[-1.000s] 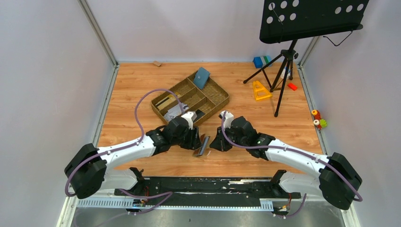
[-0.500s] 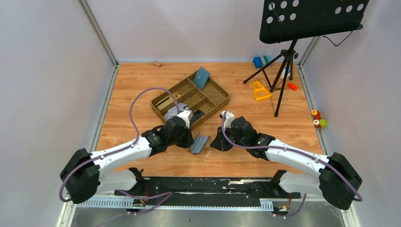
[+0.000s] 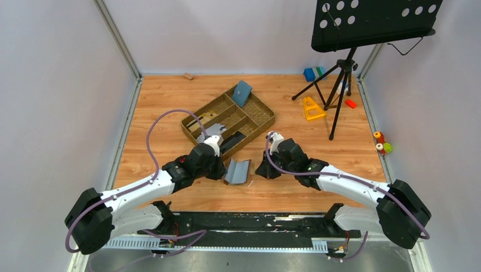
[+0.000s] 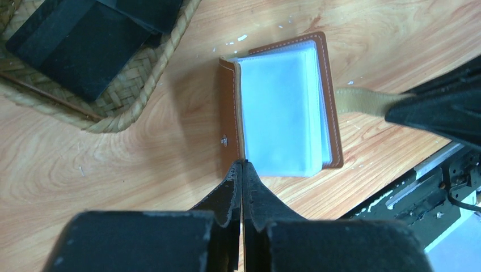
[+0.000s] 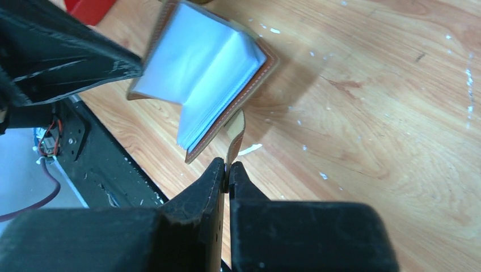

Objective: Take the credit cards out of the card holder
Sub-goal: Open the card holder at the center of the board.

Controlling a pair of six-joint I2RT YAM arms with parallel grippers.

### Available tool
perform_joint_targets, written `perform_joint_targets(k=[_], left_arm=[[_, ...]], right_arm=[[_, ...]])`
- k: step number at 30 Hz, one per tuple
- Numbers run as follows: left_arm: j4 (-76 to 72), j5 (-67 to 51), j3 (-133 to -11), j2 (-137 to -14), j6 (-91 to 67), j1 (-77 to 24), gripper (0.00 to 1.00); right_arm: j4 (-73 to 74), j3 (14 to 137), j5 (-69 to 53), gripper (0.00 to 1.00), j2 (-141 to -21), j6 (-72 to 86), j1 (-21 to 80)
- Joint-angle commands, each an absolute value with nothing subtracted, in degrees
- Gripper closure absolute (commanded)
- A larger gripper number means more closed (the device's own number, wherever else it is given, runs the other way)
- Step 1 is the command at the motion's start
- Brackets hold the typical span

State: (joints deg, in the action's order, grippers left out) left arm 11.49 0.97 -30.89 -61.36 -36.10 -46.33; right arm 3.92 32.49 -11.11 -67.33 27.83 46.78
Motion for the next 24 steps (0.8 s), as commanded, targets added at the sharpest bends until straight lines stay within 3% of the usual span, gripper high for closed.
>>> perform_joint_targets(k=[1,8,12,19,24], left_arm=[[12.03,0.66,-27.95,-58.88,-37.52,-46.01,1.0],[9.04,0.7,-24.43,-57.07,-39.71,-45.45,1.0],[8.83,0.53,-23.58,-56.59,-40.12,-45.35,1.0],[7.74,0.42,-22.01,-56.61,-40.74,-45.35,1.0],[7.32,0.35,-21.34,-56.74,-40.96,-45.35,1.0]], right_arm=[[1.04,31.36,-13.05,0.98,-69.14,29.26,44.47],[-0.96,30.21,-12.34,0.86,-70.71,31.92,43.71],[-2.58,28.47,-12.09,0.71,-70.24,33.02,43.72],[-2.33,27.22,-11.87,0.65,-70.28,34.11,43.75],[-1.34,26.8,-10.57,0.42,-69.79,34.95,43.7]])
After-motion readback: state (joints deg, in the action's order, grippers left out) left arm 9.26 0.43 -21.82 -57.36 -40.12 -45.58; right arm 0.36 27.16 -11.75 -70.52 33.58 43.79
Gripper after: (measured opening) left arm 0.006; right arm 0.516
